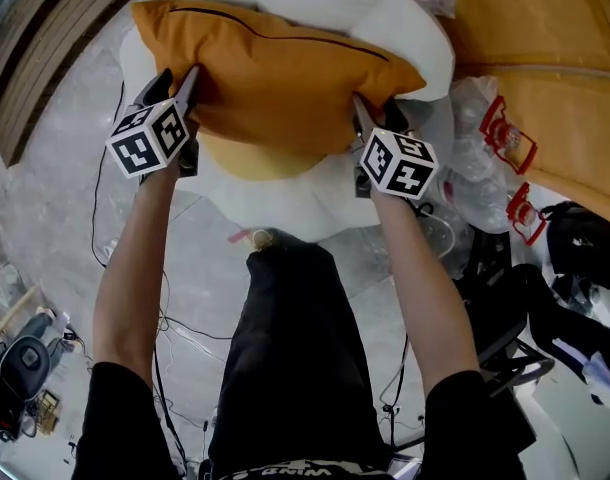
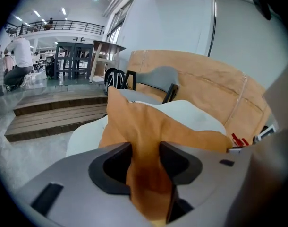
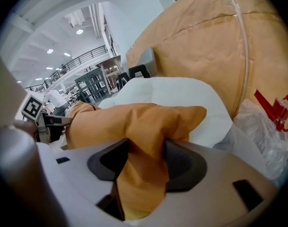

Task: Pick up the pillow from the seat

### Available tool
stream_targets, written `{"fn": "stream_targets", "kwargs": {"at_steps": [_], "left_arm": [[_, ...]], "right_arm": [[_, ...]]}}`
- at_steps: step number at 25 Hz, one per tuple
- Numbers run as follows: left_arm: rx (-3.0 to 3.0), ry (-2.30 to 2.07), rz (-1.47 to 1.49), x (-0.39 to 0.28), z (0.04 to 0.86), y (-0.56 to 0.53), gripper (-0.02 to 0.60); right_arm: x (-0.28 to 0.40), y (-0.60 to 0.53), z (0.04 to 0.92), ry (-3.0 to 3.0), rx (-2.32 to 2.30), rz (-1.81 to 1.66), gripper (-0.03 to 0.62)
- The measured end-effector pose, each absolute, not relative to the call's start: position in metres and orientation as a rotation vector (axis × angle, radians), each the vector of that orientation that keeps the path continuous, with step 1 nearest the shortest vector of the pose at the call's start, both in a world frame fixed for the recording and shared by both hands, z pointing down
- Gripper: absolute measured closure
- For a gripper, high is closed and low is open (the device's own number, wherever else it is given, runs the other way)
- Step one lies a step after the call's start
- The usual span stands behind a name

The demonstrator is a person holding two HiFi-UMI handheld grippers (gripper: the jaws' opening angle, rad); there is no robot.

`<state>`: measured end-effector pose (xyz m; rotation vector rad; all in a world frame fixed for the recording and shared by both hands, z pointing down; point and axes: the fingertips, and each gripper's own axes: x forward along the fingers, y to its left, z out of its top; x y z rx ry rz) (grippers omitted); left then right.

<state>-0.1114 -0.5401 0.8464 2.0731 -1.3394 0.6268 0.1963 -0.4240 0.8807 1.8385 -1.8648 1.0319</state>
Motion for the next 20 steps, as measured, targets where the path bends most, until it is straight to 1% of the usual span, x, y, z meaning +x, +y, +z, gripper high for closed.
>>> {"fn": "stream_targets", "kwargs": {"at_steps": [3,5,6,8,14,20], "left_arm": [[2.078,-1.316,0.667,-0.105,0.85,-0.535,0.46],[2.067,-1.291,0.7,-0.103,0.852,-0.53,0.524],[2.068,-1.277,0.719,-0.102,0.853,-0.527,0.543],[2.084,-1.257,0.757,-0.102,0.853,-0.523,0.552],[2.102,-1.235,0.764,-0.103,0.84,-0.508,0.554],[2.161,-1.24,0.715,-0.101,0.785,-0.503,0.554]], "right_arm": [[0.195,-0.421,0.882,-1.865,1.842,0.988,0.428],[0.19,-0.42,0.883,-1.868,1.823,0.967,0.508],[0.188,-0.418,0.883,-1.868,1.815,0.967,0.531],[0.185,-0.416,0.885,-1.87,1.811,0.987,0.546],[0.185,-0.4,0.874,-1.898,1.782,0.987,0.548],[0.192,-0.407,0.818,-1.943,1.845,0.914,0.548]]}}
